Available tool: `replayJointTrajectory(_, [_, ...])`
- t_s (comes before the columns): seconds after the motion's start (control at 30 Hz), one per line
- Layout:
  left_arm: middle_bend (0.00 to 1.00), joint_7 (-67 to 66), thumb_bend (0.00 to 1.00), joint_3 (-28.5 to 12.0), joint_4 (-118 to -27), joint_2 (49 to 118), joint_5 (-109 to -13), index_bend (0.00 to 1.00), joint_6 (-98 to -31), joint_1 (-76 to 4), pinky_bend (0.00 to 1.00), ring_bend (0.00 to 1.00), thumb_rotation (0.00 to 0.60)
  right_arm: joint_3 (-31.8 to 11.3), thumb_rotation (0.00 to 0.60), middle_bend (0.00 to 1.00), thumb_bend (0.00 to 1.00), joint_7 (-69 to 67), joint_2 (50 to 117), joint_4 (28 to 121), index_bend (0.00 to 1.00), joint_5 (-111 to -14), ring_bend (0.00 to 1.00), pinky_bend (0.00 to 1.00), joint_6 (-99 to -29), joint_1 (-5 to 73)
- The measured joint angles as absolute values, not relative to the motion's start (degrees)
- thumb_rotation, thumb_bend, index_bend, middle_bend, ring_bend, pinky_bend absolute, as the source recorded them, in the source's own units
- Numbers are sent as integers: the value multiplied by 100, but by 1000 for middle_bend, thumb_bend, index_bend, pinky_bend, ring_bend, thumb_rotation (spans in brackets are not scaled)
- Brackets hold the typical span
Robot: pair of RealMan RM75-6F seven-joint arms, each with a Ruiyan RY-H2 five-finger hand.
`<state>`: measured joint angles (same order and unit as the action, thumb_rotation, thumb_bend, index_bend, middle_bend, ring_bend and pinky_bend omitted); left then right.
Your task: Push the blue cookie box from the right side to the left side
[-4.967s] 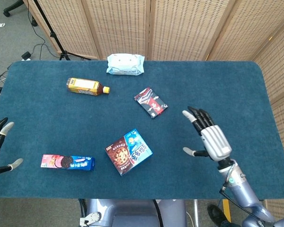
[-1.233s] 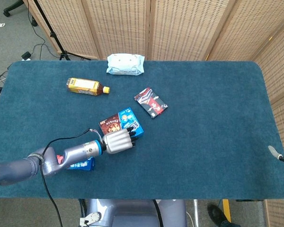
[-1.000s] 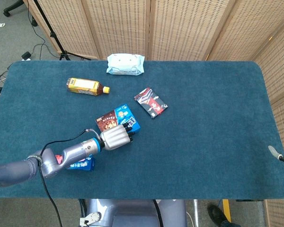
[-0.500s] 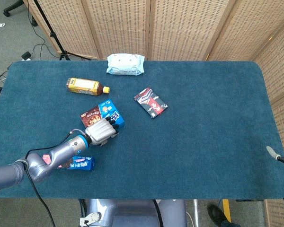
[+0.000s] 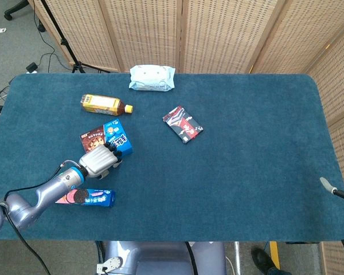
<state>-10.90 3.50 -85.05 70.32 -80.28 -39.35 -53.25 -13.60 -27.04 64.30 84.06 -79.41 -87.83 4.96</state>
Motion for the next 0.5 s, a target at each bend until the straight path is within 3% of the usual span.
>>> replayJointTrajectory(0.5, [289, -780, 344, 593, -8374, 6727, -8239, 486, -4252, -4872, 228, 236, 600, -1339, 600, 0, 0, -2715, 6408, 8473, 0, -8021, 0, 0, -8848, 475])
